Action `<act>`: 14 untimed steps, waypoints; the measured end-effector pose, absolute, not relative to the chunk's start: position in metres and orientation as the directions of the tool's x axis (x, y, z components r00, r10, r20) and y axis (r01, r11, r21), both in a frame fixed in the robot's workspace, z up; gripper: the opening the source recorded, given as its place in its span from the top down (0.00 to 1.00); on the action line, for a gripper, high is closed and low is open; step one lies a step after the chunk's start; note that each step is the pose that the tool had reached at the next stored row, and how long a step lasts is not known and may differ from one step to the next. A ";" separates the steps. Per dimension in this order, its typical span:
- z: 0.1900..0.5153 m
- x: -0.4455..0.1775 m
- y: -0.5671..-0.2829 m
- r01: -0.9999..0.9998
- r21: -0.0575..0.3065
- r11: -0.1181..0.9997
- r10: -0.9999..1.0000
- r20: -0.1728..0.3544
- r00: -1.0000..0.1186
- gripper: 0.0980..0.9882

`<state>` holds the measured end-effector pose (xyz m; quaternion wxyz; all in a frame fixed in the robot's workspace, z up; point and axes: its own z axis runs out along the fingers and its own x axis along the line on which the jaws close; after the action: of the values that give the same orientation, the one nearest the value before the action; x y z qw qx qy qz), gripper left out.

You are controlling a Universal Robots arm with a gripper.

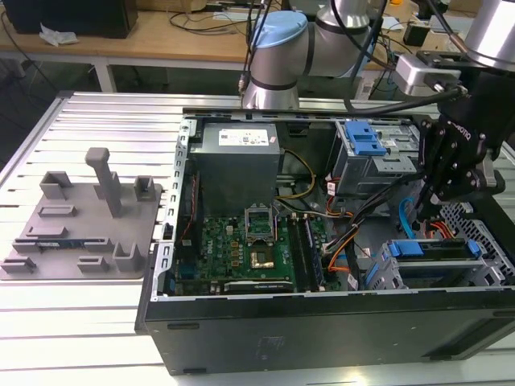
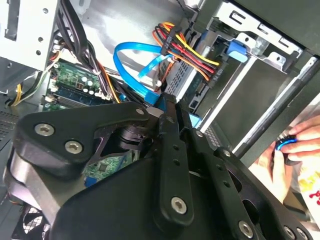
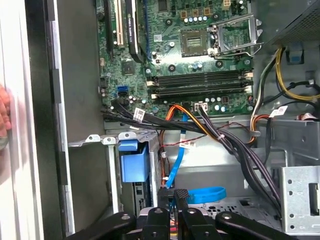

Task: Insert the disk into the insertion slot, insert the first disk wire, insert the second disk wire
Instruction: 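Insert the second disk wire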

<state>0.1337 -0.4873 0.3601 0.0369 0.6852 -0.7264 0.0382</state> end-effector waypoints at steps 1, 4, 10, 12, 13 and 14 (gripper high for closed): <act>0.360 0.134 -0.488 -0.998 -0.005 0.057 -0.993 0.101 -0.057 0.93; 0.360 0.134 -0.490 -0.999 -0.004 0.054 -0.995 0.086 -0.054 0.93; 0.360 0.134 -0.493 -0.999 -0.003 0.052 -0.996 0.075 -0.052 0.93; 0.360 0.134 -0.495 -0.999 -0.003 0.052 -0.996 0.068 -0.052 0.93; 0.360 0.134 -0.496 -0.999 -0.003 0.052 -0.996 0.068 -0.052 0.93; 0.360 0.135 -0.498 -0.999 -0.002 0.052 -0.996 0.067 -0.052 0.93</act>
<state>0.1354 -0.4981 0.3601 0.0237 0.6881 -0.7248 0.0240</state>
